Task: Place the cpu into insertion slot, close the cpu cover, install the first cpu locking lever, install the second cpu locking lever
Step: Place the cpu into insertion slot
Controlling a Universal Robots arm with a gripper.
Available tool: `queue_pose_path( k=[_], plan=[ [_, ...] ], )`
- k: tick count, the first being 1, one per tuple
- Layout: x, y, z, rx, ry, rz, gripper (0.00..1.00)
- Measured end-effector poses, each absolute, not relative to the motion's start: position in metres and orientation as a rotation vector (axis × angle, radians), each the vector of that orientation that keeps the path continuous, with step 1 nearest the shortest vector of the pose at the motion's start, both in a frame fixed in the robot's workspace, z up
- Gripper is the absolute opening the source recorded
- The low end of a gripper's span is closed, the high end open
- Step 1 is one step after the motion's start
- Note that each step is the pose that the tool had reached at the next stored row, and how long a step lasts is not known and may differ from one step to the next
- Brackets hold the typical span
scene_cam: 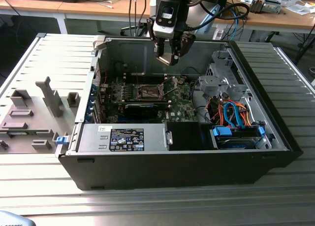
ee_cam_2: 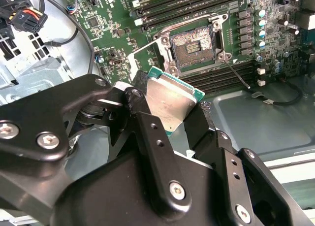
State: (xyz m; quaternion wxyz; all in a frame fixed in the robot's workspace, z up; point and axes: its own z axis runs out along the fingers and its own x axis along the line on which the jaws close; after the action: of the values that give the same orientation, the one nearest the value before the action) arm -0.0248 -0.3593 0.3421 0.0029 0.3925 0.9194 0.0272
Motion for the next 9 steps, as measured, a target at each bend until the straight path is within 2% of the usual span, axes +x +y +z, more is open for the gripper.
queue_pose_path(
  k=[9],
  plan=[
    [-0.0248, -0.3593, 0.3420, 1.250, 2.874, 0.085, 0.54]
  ],
)
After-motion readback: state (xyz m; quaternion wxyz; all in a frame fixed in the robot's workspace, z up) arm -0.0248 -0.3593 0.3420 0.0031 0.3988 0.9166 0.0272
